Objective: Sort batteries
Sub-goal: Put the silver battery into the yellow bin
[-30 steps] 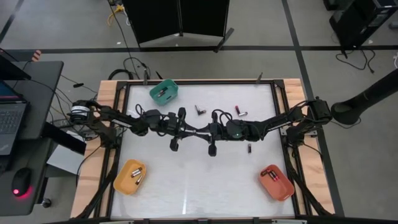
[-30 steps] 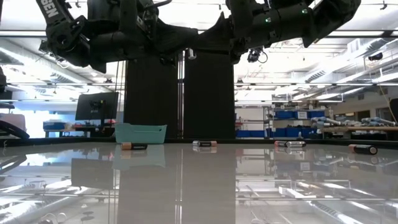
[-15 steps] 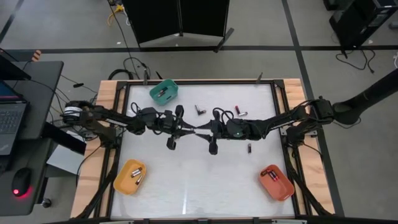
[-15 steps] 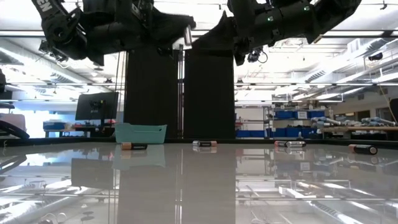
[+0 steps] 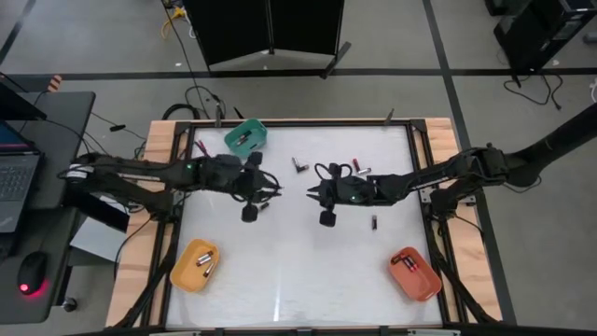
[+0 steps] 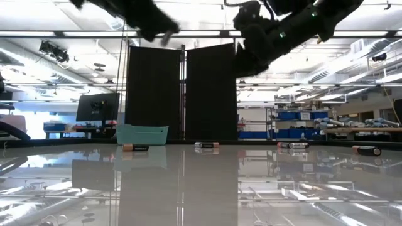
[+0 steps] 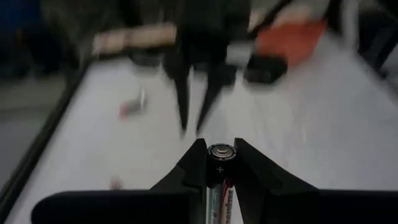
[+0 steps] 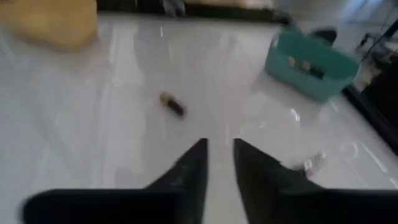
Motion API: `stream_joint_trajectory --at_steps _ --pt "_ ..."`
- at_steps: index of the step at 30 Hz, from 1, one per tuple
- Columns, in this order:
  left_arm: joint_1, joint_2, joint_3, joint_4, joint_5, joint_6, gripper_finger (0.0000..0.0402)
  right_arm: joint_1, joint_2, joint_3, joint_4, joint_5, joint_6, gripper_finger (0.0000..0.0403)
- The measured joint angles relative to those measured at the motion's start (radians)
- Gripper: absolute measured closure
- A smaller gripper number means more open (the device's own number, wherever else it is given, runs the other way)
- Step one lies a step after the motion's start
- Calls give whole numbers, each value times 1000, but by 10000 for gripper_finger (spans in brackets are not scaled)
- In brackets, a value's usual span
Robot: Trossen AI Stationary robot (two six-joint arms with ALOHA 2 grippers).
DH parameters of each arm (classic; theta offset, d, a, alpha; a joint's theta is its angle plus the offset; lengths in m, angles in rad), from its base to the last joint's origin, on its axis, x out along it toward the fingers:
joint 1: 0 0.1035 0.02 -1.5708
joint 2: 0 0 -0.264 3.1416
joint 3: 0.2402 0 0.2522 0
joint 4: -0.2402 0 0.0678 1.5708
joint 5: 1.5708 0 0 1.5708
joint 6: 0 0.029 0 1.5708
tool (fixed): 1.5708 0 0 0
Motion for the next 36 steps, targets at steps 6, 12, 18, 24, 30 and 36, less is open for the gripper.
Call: stream_joint_trajectory --at_steps 6,12,18,24,30,36 --pt "-137 2 157 -471 -117 -291 346 -12 32 1 24 -12 -61 385" --pt "-290 -2 166 -742 -190 -715 346 -20 31 0 32 -44 -92 387" --pt "-453 1 165 -894 -231 -1064 346 -20 31 0 40 -53 -122 387" --pt "-669 2 165 -1008 -240 -1387 346 -21 31 0 44 -97 -138 392" --pt "-848 33 150 -1031 -255 -1549 346 -20 31 0 41 -98 -130 389" --pt "-936 95 22 -904 -174 -1593 346 -11 31 0 34 -98 -113 389"
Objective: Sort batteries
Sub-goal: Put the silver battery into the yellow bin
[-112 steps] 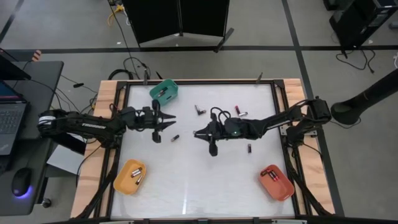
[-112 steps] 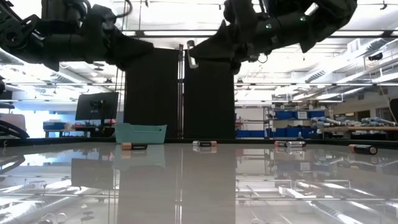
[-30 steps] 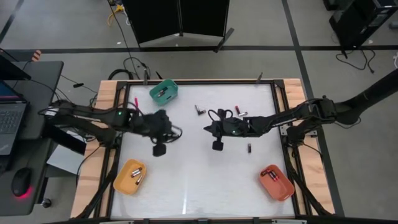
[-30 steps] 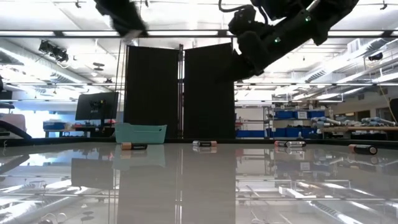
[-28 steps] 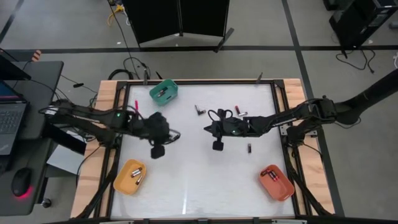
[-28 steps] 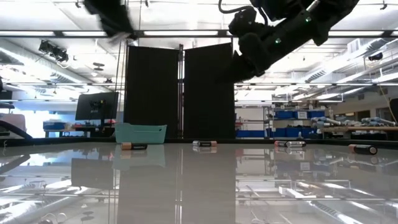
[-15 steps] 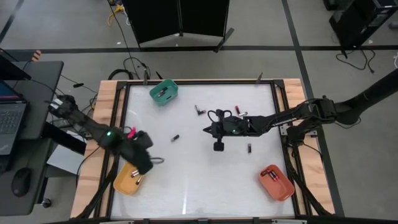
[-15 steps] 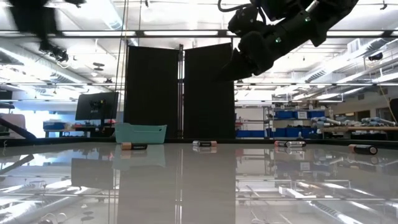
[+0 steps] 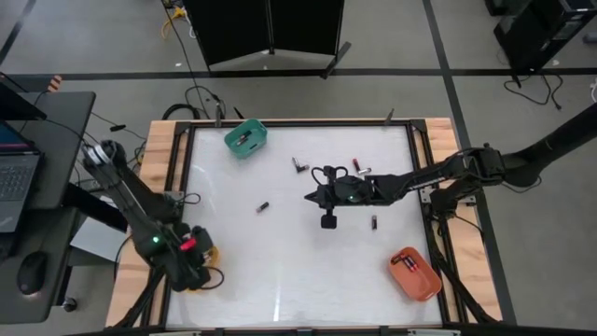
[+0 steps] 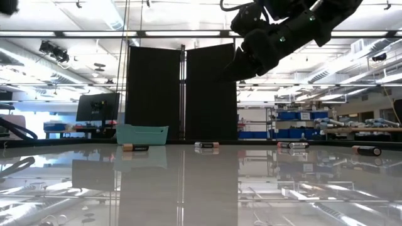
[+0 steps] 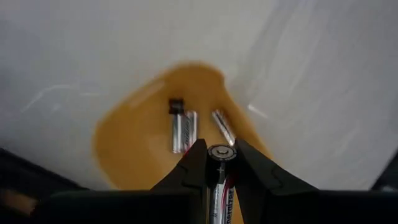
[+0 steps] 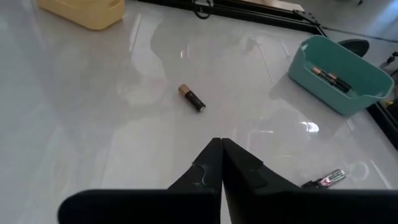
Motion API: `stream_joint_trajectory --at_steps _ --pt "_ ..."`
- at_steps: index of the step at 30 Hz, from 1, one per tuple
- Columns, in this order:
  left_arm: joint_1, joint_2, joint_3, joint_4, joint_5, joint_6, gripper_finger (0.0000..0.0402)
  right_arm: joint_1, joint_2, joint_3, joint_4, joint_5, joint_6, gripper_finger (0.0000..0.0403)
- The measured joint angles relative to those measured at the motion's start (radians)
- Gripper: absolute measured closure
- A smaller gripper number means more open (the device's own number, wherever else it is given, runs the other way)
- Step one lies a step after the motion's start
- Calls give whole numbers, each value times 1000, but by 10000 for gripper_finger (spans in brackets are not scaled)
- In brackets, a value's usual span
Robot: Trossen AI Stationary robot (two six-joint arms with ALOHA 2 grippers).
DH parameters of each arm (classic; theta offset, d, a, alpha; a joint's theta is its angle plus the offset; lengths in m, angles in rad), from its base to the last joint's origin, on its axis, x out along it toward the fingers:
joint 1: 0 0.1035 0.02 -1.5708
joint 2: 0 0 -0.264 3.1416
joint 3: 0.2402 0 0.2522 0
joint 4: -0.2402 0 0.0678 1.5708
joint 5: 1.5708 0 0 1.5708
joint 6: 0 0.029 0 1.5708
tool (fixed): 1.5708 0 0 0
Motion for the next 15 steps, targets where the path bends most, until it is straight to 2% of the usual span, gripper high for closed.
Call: stream_joint_trajectory --at_steps 7,15 --pt "-43 41 -140 236 35 -1 346 2 0 0 6 -1 1 389" --pt "-43 51 -236 342 68 -1 346 0 0 0 6 -1 1 396"
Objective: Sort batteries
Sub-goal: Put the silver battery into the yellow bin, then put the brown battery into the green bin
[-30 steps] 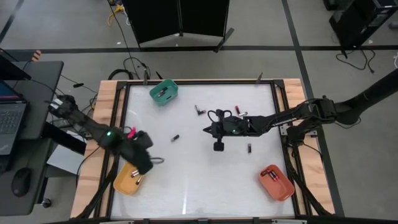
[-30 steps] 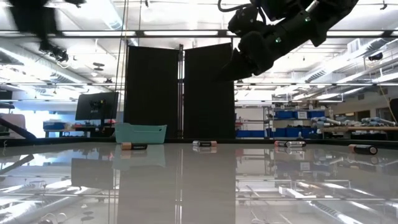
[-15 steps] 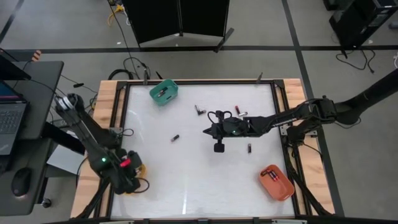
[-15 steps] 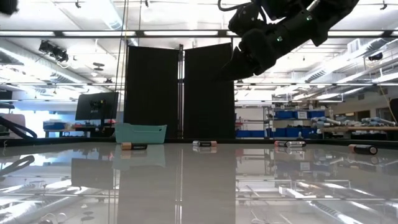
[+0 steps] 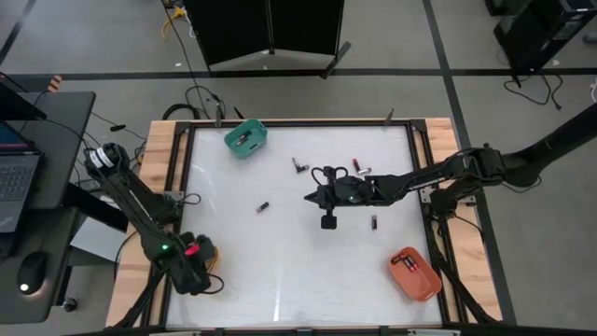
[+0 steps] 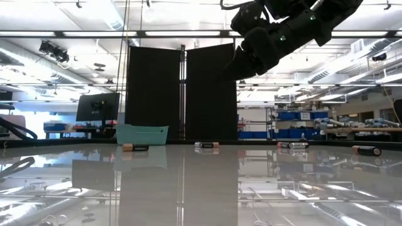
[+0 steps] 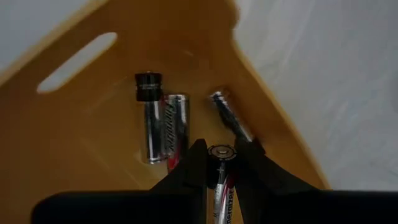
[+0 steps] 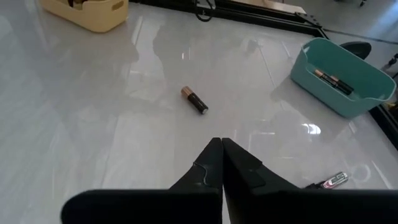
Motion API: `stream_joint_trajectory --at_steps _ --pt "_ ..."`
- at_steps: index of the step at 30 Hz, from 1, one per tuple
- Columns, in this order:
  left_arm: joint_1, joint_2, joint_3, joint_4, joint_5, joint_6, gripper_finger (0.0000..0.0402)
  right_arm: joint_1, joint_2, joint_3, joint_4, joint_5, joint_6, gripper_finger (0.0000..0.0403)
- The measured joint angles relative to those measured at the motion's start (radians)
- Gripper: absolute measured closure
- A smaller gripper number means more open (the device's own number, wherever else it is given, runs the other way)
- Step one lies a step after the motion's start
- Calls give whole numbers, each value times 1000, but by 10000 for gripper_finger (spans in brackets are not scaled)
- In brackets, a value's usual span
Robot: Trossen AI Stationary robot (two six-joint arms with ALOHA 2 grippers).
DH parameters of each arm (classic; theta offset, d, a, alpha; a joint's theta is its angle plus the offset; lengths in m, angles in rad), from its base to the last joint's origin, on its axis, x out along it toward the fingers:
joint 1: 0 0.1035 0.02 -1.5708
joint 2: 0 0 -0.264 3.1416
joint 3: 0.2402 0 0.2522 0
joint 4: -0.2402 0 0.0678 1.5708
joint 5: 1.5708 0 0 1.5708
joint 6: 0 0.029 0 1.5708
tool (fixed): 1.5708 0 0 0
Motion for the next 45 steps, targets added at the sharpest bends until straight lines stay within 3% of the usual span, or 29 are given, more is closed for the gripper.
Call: stream_joint_trajectory --at_steps 7,14,19,25,29,39,45 --pt "2 0 -25 9 10 -14 346 0 0 0 -2 0 13 383" --pt "2 0 -63 50 13 -33 346 1 0 0 -7 0 21 395" --pt "3 0 -67 59 13 -55 345 1 0 0 -7 0 20 377" --pt "22 -1 -60 57 83 -91 266 -6 0 0 -3 0 19 378" --pt "31 0 -6 17 75 -81 243 -10 0 0 0 6 19 384" --pt "31 0 210 -238 -162 -53 246 -10 -20 0 -39 8 4 366" --pt "57 -17 213 -258 -426 49 310 -1 -134 0 -264 9 160 363"
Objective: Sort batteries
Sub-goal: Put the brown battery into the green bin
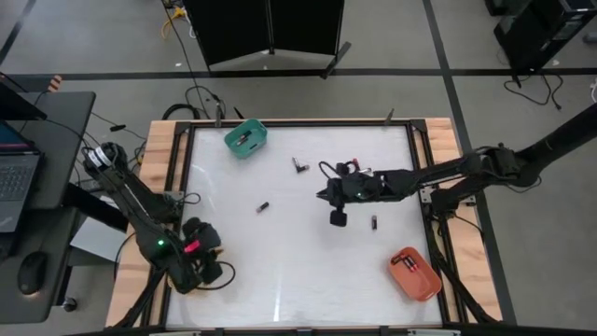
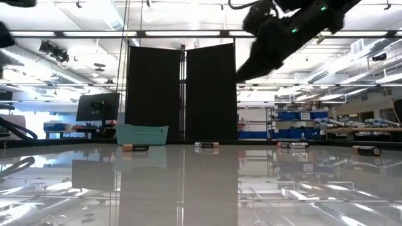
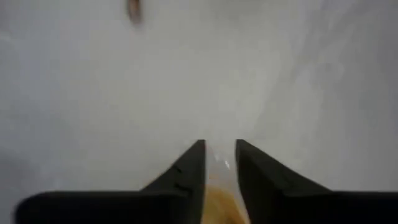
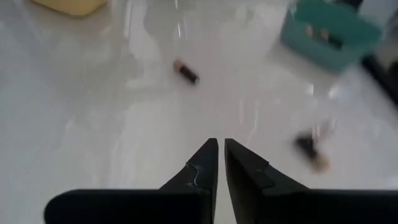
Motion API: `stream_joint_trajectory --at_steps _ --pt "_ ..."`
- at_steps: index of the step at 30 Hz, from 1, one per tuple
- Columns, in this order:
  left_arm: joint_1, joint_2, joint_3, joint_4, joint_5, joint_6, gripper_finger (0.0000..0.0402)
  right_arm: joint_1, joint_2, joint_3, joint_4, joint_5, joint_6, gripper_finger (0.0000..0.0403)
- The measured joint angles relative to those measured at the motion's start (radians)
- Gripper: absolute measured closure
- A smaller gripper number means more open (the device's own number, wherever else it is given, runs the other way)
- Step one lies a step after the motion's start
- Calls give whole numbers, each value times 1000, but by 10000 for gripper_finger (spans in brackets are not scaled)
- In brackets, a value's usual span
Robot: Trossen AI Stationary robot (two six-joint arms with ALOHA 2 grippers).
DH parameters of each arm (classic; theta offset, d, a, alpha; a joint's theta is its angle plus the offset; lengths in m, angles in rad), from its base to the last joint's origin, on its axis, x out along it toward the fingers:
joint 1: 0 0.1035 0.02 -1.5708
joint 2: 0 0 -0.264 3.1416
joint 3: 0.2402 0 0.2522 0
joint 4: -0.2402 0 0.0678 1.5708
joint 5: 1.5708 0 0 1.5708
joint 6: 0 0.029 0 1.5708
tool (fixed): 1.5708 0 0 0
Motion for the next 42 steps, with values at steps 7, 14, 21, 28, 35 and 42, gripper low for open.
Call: stream_joint_trajectory --at_steps 7,14,21,28,35,42 --pt "130 -31 -62 175 -155 295 393 55 -124 0 -425 73 453 363" --pt "360 -65 -198 771 60 876 397 176 -143 0 -800 74 881 363" --pt "634 -66 -334 1268 443 1214 398 287 -98 0 -943 70 1161 353" --pt "787 -66 -413 1487 596 1284 397 299 -10 0 -949 50 1302 308" --pt "808 -66 -423 1486 607 1286 397 245 59 0 -947 25 1342 267" --pt "808 -66 -423 1482 606 1287 396 201 109 -2 -883 -20 1300 267"
